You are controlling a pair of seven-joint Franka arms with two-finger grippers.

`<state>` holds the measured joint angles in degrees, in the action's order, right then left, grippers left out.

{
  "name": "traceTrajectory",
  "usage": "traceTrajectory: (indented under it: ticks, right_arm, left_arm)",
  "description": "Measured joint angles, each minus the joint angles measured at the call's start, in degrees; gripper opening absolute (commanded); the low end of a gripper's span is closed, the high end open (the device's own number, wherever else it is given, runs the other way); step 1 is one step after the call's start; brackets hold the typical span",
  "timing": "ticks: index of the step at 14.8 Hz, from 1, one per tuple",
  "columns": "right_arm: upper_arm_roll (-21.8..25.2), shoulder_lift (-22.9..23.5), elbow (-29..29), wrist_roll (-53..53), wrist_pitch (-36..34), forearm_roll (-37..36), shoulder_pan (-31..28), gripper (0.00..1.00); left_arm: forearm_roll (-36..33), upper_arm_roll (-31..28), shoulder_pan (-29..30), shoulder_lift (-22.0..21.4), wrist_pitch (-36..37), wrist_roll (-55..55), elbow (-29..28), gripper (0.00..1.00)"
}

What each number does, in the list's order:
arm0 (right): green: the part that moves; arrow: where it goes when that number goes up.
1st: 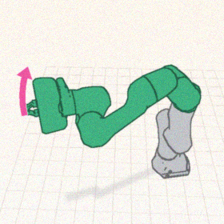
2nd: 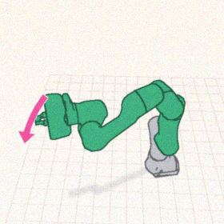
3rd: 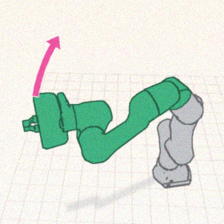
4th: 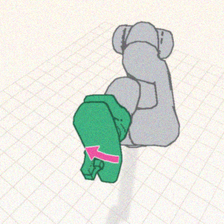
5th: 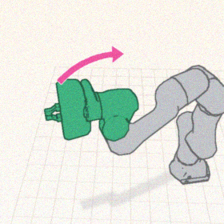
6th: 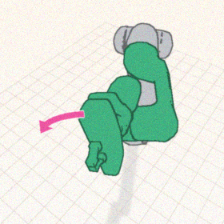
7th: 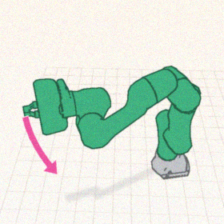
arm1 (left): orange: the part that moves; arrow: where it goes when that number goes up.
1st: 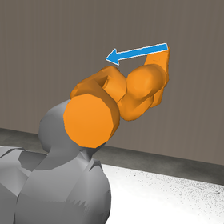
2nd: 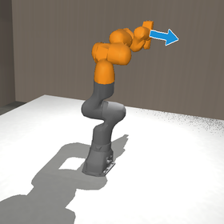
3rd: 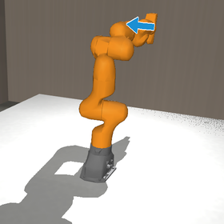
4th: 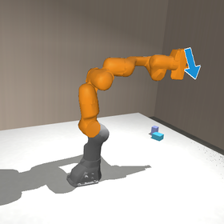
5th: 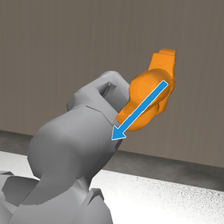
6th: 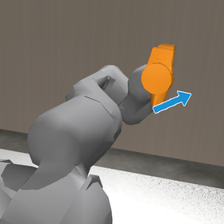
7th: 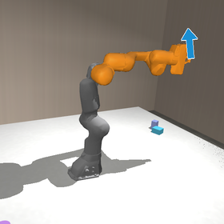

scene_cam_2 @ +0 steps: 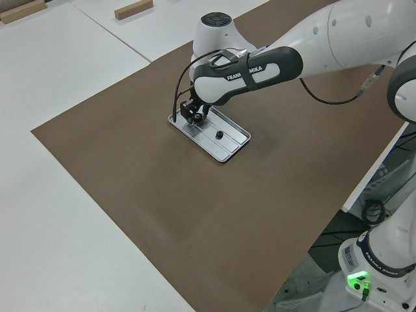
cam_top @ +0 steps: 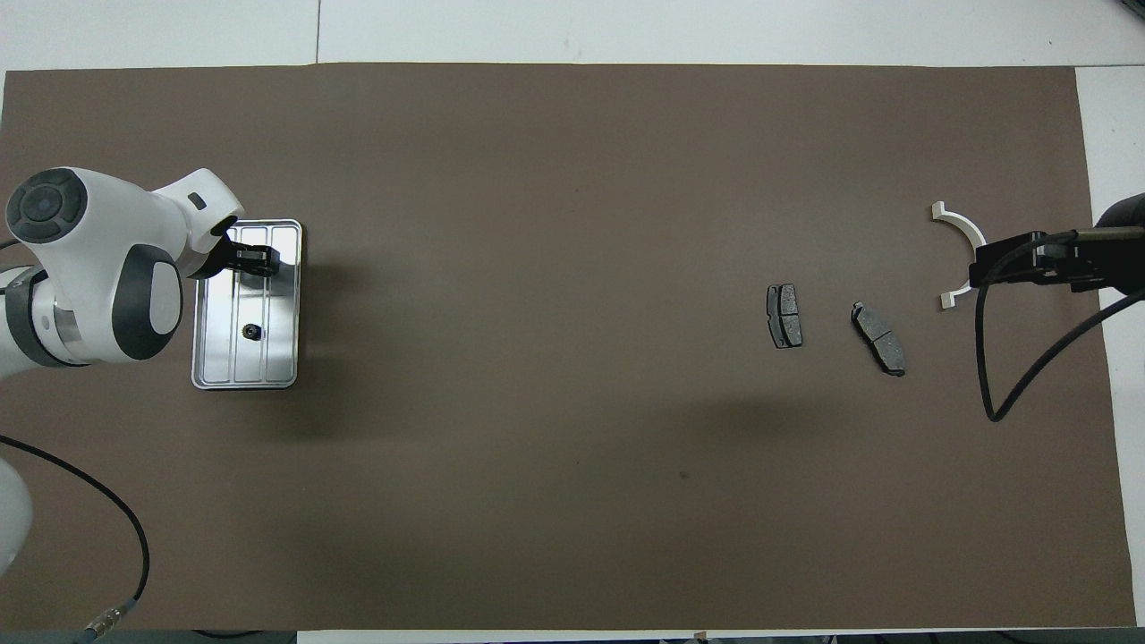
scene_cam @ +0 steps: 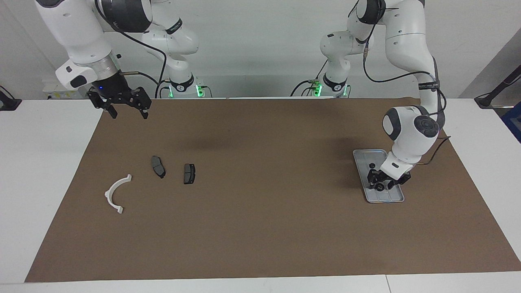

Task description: Pick bearing gear from pile to tray

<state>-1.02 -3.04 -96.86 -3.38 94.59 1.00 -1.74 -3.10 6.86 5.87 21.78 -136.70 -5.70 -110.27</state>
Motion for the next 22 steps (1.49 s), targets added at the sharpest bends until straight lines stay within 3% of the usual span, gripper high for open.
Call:
traceTrajectory:
  ticks: [3, 6, 9, 12, 18, 22]
  right_arm:
    - [-0.01, 0.0, 0.0, 0.0, 0.0, 0.0, 0.05, 1.0]
    - [-0.13, 0.0, 0.0, -0.02, 0.0, 0.0, 0.18, 1.0]
    - [-0.15, 0.0, 0.0, -0.04, -0.08, 0.0, 0.21, 1.0]
    - [-0.15, 0.0, 0.0, -0.07, -0.09, 0.0, 0.21, 1.0]
    - [0.04, 0.0, -0.04, -0.08, -0.28, 0.0, -0.05, 1.0]
    - [0.04, 0.0, -0.04, -0.08, -0.32, 0.0, -0.08, 1.0]
  left_arm:
    - [0.05, -0.01, 0.51, -2.31, 6.09, 0.44, 4.07, 1.0]
    - [1.58, -0.07, 1.36, -10.42, 12.81, 2.52, 7.1, 1.0]
    - [2.06, -0.15, 1.42, -19.51, 24.36, 3.06, 8.39, 1.0]
    - [2.28, 0.27, 1.38, -24.27, 35.77, 3.08, 11.5, 1.0]
    - [2.81, 0.98, 1.33, -22.39, 45.45, 3.22, 18.49, 1.0]
    - [2.83, 0.88, 1.33, -20.59, 46.78, 3.22, 21.26, 1.0]
